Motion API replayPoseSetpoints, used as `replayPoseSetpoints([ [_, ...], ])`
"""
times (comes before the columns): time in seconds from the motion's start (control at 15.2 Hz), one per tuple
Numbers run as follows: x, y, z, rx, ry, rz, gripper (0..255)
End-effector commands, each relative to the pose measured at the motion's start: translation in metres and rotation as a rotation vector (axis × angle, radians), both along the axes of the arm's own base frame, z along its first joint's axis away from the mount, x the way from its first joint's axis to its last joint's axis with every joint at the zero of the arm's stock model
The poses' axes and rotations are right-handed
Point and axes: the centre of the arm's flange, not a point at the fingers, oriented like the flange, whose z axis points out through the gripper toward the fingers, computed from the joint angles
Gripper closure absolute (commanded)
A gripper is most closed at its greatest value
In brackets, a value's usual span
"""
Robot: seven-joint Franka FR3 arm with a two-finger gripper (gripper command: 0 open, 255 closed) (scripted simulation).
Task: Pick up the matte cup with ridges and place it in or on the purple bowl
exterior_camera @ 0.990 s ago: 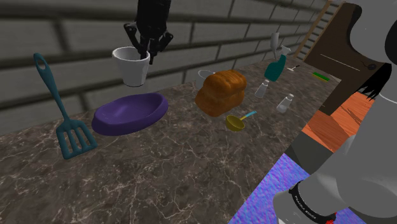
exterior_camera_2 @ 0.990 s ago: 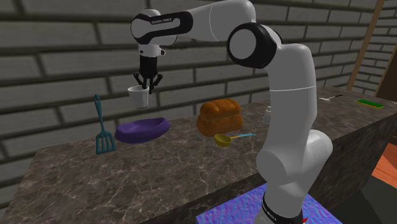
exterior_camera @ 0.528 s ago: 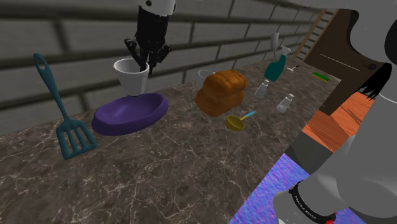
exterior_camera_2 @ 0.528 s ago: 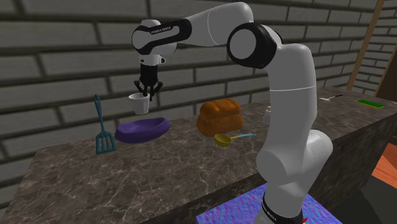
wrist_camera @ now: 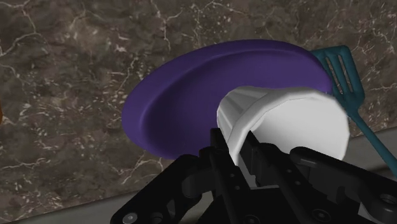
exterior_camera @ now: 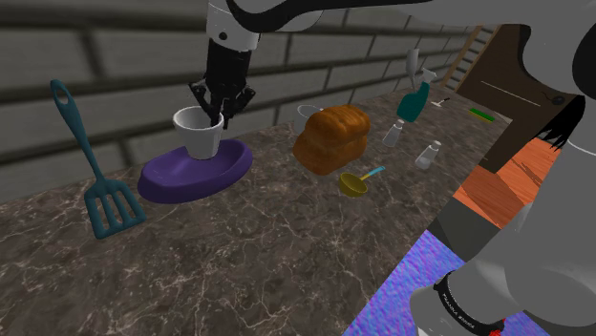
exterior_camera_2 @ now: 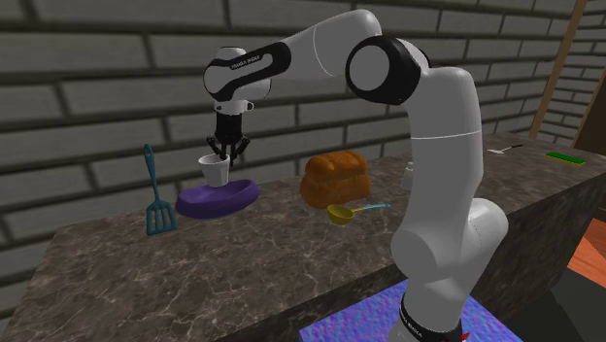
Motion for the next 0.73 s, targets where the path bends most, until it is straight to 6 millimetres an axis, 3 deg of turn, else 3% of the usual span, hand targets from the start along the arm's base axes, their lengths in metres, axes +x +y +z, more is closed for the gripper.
replayPoseSetpoints([
  [0.0, 0.0, -0.0004, -0.0094, 0.0, -0.001, 0.0, 255],
  [0.46, 0.0, -0.0004, -0.0094, 0.0, -0.001, 0.0, 255],
  [0.53, 0.0, -0.0004, -0.0093, 0.0, -0.001, 0.0, 0],
  [0.66, 0.0, -0.0005, -0.0093, 0.0, -0.001, 0.0, 0],
])
